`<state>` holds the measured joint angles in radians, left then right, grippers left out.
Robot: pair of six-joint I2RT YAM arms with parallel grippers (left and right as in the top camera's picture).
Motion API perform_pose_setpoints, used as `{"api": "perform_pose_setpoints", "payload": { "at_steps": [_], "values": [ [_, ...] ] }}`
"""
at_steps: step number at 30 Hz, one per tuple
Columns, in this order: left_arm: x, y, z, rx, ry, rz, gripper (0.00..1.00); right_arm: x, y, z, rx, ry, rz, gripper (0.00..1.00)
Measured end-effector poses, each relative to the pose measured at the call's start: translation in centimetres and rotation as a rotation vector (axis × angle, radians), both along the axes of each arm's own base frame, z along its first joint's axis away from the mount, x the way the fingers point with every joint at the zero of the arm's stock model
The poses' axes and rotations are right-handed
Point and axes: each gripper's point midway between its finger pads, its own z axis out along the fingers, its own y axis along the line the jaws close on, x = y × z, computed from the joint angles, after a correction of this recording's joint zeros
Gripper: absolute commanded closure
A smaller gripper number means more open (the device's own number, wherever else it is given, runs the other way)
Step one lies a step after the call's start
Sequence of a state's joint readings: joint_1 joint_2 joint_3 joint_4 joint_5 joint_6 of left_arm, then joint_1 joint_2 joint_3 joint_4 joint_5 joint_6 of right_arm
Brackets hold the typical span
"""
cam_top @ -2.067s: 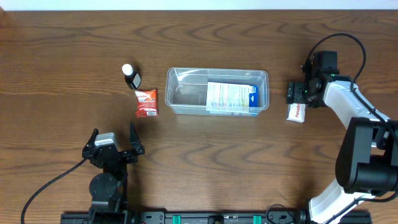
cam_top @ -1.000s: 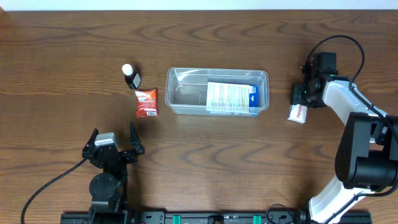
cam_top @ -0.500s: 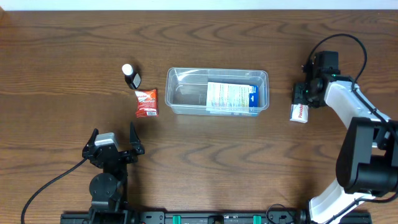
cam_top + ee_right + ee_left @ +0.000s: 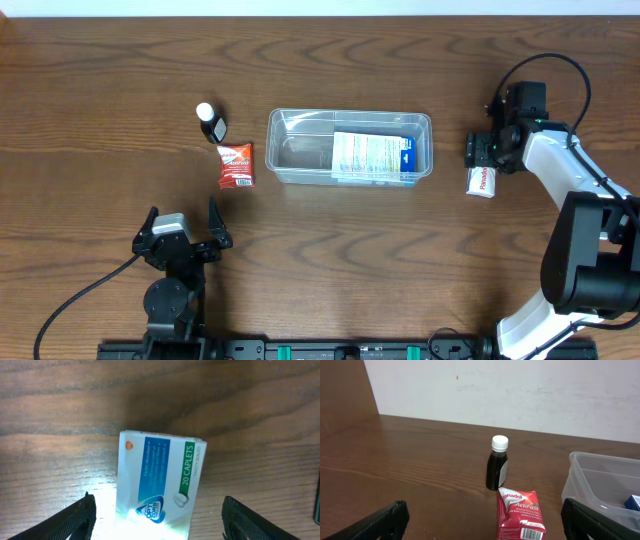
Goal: Pack container
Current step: 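Lift the white Panadol box and carry it over the container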
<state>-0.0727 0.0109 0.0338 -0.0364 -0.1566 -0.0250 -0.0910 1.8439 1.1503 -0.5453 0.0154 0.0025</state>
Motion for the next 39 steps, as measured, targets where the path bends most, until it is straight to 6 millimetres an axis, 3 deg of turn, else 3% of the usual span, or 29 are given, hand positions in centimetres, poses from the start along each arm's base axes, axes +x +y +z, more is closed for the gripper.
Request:
{"api": "perform_pose_setpoints", "payload": {
  "at_steps": [10, 14, 22, 30, 39],
  "values": [
    [0.0, 0.0, 0.0, 0.0, 0.0, 0.0, 0.02, -0.4, 0.0, -1.4, 0.0, -0.017, -0.008, 0.27],
    [0.0, 0.0, 0.0, 0.0, 0.0, 0.0, 0.02, -1.0, 0.1, -1.8, 0.01, -0.004, -0.033, 0.37],
    [0.0, 0.0, 0.0, 0.0, 0.0, 0.0, 0.02, -1.6, 0.2, -2.2, 0.034, 0.017, -0.097, 0.44],
    [0.0, 0.0, 0.0, 0.0, 0.0, 0.0, 0.02, -1.6, 0.1, -2.2, 0.04, 0.014, -0.115, 0.59],
    [0.0, 0.0, 0.0, 0.0, 0.0, 0.0, 0.02, -1.4, 0.1, -2.2, 0.033, 0.01, -0.097, 0.6]
  ]
}}
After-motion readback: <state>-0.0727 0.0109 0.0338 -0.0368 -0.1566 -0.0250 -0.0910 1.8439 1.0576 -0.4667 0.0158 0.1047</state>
